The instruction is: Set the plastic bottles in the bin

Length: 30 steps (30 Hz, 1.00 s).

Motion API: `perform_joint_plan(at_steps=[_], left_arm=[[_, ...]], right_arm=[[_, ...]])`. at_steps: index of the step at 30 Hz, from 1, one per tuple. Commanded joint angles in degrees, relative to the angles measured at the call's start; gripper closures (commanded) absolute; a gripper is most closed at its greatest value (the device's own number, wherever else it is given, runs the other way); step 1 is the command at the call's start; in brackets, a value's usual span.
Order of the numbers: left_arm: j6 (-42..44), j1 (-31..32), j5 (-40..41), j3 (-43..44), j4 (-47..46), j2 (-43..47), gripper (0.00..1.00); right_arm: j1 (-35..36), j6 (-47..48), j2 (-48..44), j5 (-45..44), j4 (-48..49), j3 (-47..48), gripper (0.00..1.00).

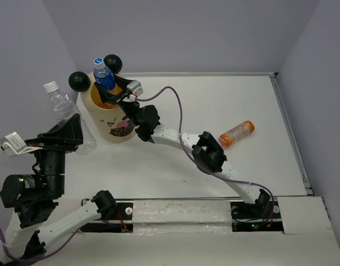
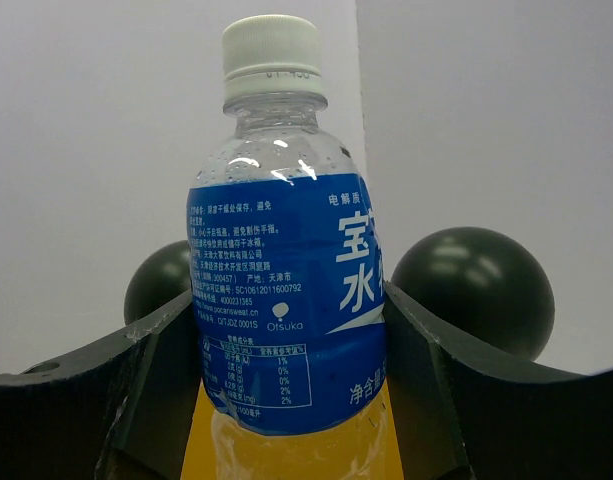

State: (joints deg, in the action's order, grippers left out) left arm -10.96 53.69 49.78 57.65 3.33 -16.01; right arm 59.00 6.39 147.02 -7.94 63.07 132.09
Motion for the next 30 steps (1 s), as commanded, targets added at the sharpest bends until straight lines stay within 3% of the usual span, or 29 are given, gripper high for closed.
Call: perform_joint_plan(at_steps=[1,2,6,11,15,18,20,22,23,26,27,30], left_arm=[[0.9,0.1,2.3,-0.3,-4.7,-0.2,0.56],[0.8,0.0,2.2,-0.3,-4.6,-0.6,0.56],[-1.0,-0.1,-0.5,1.0,-3.6,-1.7,0.56],[-0.6,-0.2,-1.5,2.8,-1.7,-4.2,0.56],[3.7,-0.2,2.1,2.1,-5.2,-6.6,0.56],[9.9,-0.1,4.4,1.2,-11.9,-9.7,0.57],[16.5,-0.1,7.8,0.3,-17.6,-13.7,0.57],[22.2,-0.2,9.2,-2.8,-27.8,-18.2,0.57],[25.3,-0.2,9.7,-3.6,-31.6,-19.8,0.57],[33.8,-0.8,11.2,-6.0,-44.5,-26.3,0.56],[36.3,-1.3,11.3,-6.8,-53.9,-27.8,0.56],[42.4,-5.4,10.3,-8.4,-62.8,-34.2,0.56]], right_arm=[[0.7,3.3,-1.3,-2.3,9.9,-0.8,0.39],[0.7,3.4,-3.0,-2.4,10.4,-2.5,0.23],[1.2,3.3,-10.1,-1.7,10.1,-13.6,0.01],[1.2,0.6,-20.8,2.3,6.5,-24.8,0.00],[1.2,-3.7,-32.2,3.1,7.1,-36.8,0.01],[1.2,-8.7,-39.0,2.6,7.8,-48.9,0.17],[1.2,-11.7,-45.7,2.2,7.2,-58.1,0.42],[1.2,-14.4,-52.6,1.4,6.6,-64.5,0.77],[1.2,-15.3,-55.0,1.1,5.8,-67.6,0.85],[1.2,-18.9,-64.7,-0.9,2.1,-79.8,1.00],[1.2,-19.5,-67.2,-1.0,1.7,-85.7,1.00],[1.2,-21.2,-76.8,-2.4,-1.3,-93.0,1.00]])
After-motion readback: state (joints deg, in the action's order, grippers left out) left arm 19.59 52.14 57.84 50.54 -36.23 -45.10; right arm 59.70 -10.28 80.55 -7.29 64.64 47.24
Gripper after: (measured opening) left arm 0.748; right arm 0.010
